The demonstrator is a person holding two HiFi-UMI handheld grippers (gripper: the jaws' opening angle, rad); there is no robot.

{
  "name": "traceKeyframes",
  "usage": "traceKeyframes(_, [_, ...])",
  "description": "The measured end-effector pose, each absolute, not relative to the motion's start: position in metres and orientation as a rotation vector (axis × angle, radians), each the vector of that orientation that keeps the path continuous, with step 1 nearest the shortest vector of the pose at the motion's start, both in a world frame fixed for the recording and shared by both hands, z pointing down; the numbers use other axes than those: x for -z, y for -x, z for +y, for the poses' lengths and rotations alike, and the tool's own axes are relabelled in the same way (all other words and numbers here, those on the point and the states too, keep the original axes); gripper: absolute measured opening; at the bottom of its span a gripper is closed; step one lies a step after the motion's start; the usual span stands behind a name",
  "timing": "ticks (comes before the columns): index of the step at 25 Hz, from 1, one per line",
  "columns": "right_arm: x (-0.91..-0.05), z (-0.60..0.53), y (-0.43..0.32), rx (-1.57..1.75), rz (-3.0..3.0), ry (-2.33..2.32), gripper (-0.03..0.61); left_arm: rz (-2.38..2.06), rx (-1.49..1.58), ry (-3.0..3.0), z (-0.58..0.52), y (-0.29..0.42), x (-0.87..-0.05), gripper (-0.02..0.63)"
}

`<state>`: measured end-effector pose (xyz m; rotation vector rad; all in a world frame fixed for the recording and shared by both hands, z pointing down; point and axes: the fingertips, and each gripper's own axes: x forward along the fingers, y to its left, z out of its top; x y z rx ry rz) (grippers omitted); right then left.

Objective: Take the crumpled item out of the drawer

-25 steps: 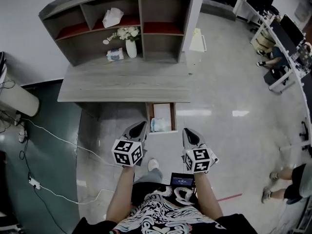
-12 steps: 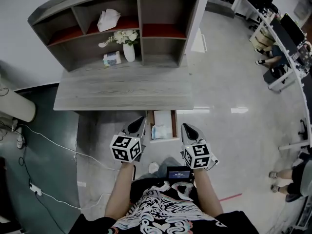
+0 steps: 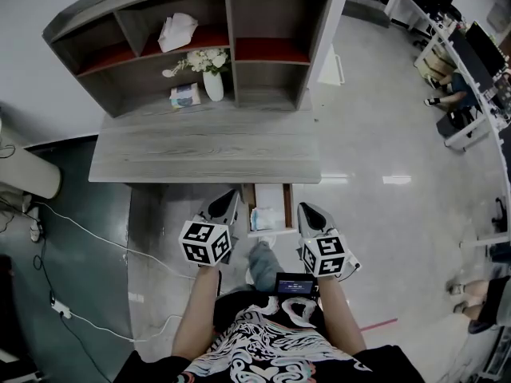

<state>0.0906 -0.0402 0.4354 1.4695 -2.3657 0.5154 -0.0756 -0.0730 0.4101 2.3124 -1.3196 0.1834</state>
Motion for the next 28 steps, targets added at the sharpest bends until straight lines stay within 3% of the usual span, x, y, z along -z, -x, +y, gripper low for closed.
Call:
traceKeyframes(10, [-0.450, -0.055, -0.085, -0.520, -2.369, -1.412, 0.006, -1.378, -0.206, -2.262, -0.077, 0.091, -0.426, 0.000])
traceKeyframes(16, [-0.464, -0.053, -0.078, -0.356, -2.319, -1.284, 0.006, -1.367, -0.246, -2.242, -0.076, 0.085, -0.442, 0.000])
traceKeyframes(28, [-0.511, -0.047, -0.081, -0.469, -2.266, -1.198, 0.006, -1.325, -0.332, -2.156, -0.064, 0.087, -0.492, 0.000])
